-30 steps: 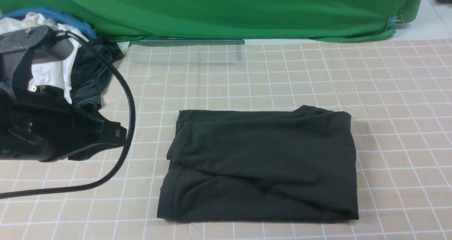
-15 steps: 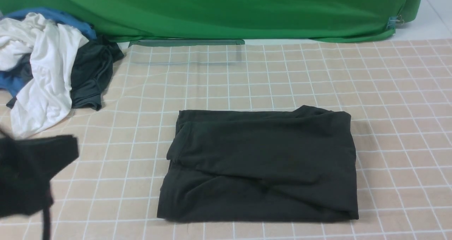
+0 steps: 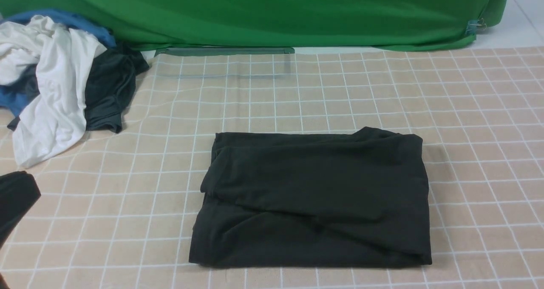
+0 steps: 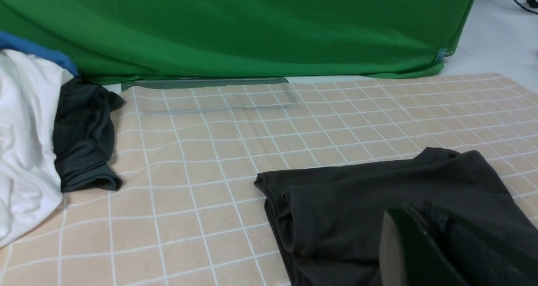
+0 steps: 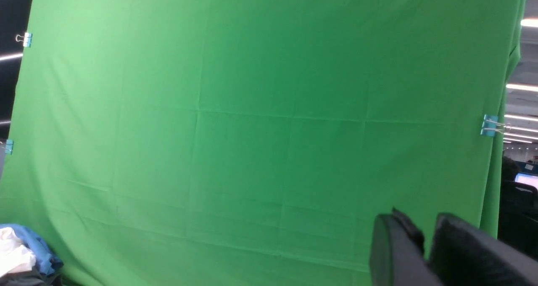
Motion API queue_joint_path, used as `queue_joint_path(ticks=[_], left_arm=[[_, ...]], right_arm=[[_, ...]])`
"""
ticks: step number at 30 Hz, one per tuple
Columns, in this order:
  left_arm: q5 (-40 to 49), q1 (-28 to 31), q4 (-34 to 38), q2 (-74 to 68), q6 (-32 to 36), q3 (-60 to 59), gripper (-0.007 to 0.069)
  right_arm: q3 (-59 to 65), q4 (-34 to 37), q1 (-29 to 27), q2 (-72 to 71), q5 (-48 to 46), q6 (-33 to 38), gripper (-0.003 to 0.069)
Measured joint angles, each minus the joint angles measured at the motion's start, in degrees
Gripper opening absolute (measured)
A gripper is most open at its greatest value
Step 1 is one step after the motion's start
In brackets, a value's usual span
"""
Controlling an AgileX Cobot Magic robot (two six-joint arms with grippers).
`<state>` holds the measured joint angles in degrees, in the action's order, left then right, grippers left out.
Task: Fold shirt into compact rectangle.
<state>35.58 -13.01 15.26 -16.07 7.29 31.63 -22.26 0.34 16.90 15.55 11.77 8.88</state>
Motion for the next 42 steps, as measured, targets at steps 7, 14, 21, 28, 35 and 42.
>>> queue_joint_path(ticks=[7,14,21,28,35,42], left_arm=[[-0.07,0.00,-0.96,0.00,0.00,0.00,0.0019],[-11.75,4.88,-4.97,5.26,-0.54,-6.34,0.0019],[-24.24,14.38,-8.51,15.14,-0.78,-24.97,0.0019],[-21.71,15.26,-11.58,16.07,-0.78,-32.06,0.0019],[-22.47,15.26,-13.03,16.07,-0.78,-32.06,0.0019],[-22.67,15.26,-13.21,16.07,-0.78,-32.06,0.0020]], right_arm=[[0.00,0.00,0.00,0.00,0.09,0.00,0.0197],[0.00,0.00,0.00,0.00,0.09,0.00,0.0206],[0.05,0.00,0.00,0.00,0.09,0.00,0.0207],[0.05,0.00,0.00,0.00,0.09,0.00,0.0209],[0.05,0.00,0.00,0.00,0.09,0.00,0.0217],[0.05,0.00,0.00,-0.06,0.09,0.00,0.0217]])
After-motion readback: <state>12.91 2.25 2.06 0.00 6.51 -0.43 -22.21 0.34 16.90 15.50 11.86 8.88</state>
